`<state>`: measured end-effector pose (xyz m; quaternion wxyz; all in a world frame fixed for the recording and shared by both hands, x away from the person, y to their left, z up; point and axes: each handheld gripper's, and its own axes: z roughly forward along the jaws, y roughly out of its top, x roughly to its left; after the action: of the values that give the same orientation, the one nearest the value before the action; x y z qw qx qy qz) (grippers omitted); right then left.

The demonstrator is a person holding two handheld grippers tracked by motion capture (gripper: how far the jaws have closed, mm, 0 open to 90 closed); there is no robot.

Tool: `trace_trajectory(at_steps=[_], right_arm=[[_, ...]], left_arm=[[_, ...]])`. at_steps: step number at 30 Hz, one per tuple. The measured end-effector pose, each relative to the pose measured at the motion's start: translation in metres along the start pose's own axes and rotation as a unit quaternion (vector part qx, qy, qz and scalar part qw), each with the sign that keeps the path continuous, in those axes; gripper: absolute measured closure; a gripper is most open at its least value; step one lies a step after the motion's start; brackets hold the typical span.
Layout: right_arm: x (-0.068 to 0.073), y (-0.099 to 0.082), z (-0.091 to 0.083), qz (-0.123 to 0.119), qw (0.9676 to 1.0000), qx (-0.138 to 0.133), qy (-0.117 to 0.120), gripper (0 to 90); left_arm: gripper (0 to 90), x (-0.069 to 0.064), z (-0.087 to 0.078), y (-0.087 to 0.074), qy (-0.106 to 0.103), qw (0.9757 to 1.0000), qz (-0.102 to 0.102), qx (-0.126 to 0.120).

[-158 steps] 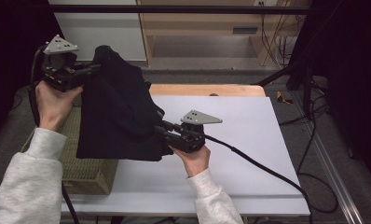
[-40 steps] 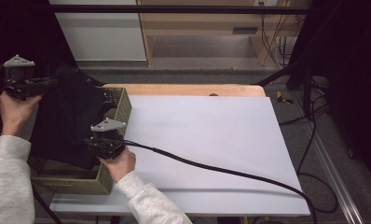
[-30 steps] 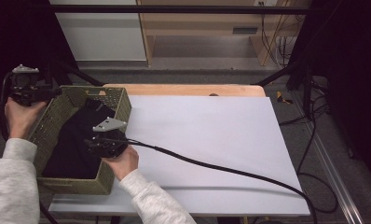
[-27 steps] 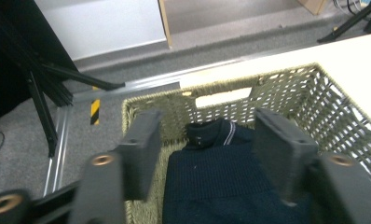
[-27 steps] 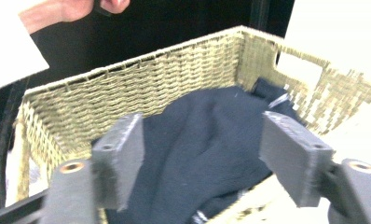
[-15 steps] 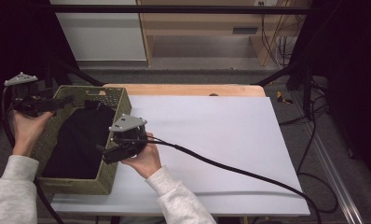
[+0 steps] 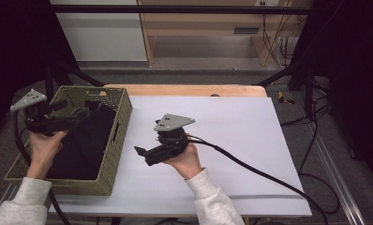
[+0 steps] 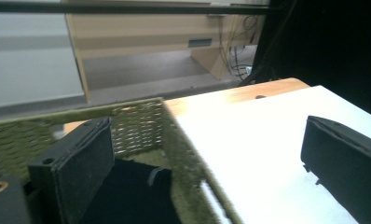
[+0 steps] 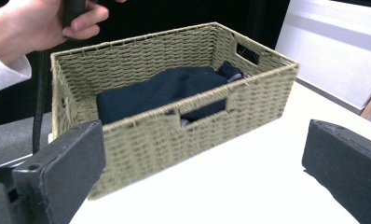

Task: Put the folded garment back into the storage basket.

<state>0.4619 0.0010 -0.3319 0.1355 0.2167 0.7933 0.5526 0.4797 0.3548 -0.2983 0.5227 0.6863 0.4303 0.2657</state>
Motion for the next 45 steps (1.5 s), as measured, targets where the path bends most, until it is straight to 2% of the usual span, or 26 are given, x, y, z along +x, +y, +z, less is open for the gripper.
trace_trajectory(at_steps=[6,8,9,13,20,22,24,28,30,33,35,39,41,45], right_arm=[[-0.025,-0.020,-0.037,0.006,0.9997,-0.012,-0.020,0.0],[-0.032,-0.026,-0.048,0.013,0.9995,-0.016,-0.024,0.0],[-0.036,-0.028,-0.054,0.017,0.9993,-0.020,-0.027,0.0],[-0.046,-0.039,-0.076,0.018,0.9985,-0.037,-0.037,0.0],[-0.062,-0.059,-0.107,0.031,0.9971,-0.053,-0.044,0.1],[-0.066,-0.066,-0.114,0.036,0.9965,-0.058,-0.049,0.1],[-0.071,-0.074,-0.121,0.041,0.9959,-0.061,-0.053,0.1],[-0.080,-0.090,-0.135,0.056,0.9944,-0.065,-0.061,0.1],[-0.084,-0.100,-0.141,0.060,0.9937,-0.065,-0.068,0.2],[-0.091,-0.113,-0.148,0.068,0.9931,-0.062,-0.073,0.2],[-0.095,-0.122,-0.151,0.074,0.9928,-0.057,-0.075,0.1],[-0.104,-0.142,-0.157,0.086,0.9920,-0.050,-0.078,0.1],[-0.107,-0.152,-0.160,0.095,0.9911,-0.048,-0.079,0.1],[-0.113,-0.168,-0.165,0.101,0.9904,-0.038,-0.087,0.1]], left_arm=[[2.6,-0.035,0.003,-0.015,-0.044,0.9988,0.010,-0.017],[2.6,-0.049,0.005,-0.018,-0.050,0.9982,0.025,-0.021],[2.6,-0.058,0.007,-0.021,-0.065,0.9974,0.028,-0.019],[2.6,-0.083,0.017,-0.028,-0.088,0.9951,0.042,-0.015],[2.7,-0.116,0.035,-0.050,-0.115,0.9915,0.060,-0.001],[2.8,-0.125,0.040,-0.056,-0.115,0.9909,0.069,0.006],[2.7,-0.131,0.045,-0.064,-0.123,0.9900,0.068,0.012],[2.8,-0.142,0.054,-0.078,-0.124,0.9892,0.074,0.023],[2.9,-0.145,0.058,-0.085,-0.131,0.9887,0.066,0.029],[2.9,-0.149,0.065,-0.096,-0.131,0.9883,0.069,0.036],[2.9,-0.149,0.069,-0.103,-0.138,0.9875,0.063,0.040],[2.9,-0.148,0.077,-0.114,-0.142,0.9861,0.071,0.049],[2.9,-0.146,0.080,-0.121,-0.148,0.9854,0.063,0.056],[2.9,-0.144,0.084,-0.129,-0.147,0.9848,0.063,0.068]])
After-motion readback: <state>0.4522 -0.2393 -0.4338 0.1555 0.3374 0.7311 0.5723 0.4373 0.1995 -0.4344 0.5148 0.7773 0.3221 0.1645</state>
